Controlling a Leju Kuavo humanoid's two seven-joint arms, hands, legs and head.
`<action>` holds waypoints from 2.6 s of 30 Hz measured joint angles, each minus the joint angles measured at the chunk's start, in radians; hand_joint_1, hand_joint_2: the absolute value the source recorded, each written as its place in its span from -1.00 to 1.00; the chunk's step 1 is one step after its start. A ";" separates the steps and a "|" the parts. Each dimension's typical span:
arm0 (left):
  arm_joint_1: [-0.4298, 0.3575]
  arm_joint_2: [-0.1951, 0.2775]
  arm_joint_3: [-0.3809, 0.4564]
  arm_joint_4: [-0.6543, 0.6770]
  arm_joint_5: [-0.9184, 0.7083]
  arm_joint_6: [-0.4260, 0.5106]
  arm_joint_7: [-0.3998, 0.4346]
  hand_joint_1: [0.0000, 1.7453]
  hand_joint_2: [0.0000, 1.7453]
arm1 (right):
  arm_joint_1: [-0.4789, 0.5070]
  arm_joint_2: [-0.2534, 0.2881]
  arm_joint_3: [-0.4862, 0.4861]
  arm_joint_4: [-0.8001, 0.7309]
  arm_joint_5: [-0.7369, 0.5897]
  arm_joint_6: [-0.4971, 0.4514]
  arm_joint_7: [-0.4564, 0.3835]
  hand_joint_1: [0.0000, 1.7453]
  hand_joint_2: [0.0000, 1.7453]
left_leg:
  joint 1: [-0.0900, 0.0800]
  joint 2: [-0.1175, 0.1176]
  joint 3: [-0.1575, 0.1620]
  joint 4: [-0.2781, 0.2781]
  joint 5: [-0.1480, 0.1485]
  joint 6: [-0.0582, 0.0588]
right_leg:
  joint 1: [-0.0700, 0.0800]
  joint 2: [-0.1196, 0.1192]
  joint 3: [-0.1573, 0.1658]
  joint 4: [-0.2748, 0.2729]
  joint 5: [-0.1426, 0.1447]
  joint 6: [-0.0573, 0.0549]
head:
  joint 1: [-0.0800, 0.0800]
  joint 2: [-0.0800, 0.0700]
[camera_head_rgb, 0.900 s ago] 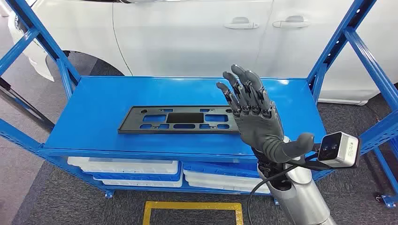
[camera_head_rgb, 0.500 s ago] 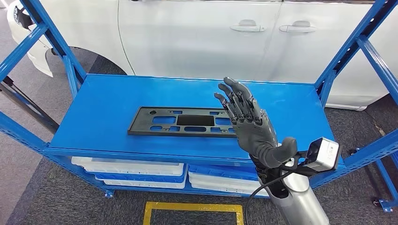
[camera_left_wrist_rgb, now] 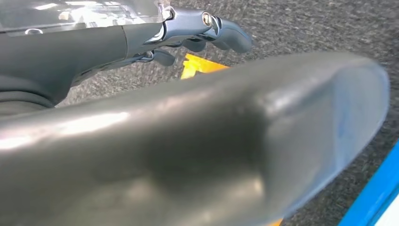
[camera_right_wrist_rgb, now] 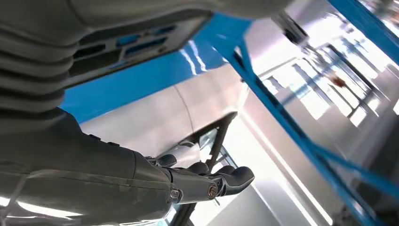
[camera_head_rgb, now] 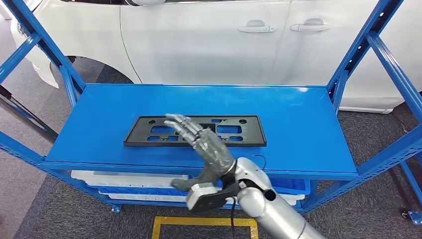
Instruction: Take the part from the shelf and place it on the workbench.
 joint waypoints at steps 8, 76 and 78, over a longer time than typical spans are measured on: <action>-0.001 0.000 -0.004 0.000 -0.013 0.009 0.004 -1.00 -1.00 | -0.125 0.115 0.194 0.249 0.241 -0.138 0.080 -1.00 1.00 | -0.011 0.000 0.135 -0.296 0.139 0.031 | 0.006 0.001 0.004 -0.001 -0.003 0.018 | 0.001 0.000; 0.007 0.030 -0.026 0.003 -0.070 -0.004 -0.035 -1.00 -1.00 | -0.526 0.260 0.506 1.206 0.279 -0.256 0.587 0.00 1.00 | 0.003 0.003 0.136 -0.306 0.150 0.055 | 0.007 0.003 -0.141 0.279 -0.125 0.041 | 0.002 0.000; 0.008 0.031 -0.026 0.003 -0.071 -0.008 -0.042 -1.00 -1.00 | -0.526 0.247 0.500 1.216 0.280 -0.232 0.587 1.00 1.00 | 0.001 0.002 0.137 -0.302 0.149 0.055 | 0.007 0.002 -0.144 0.279 -0.100 0.039 | 0.002 0.000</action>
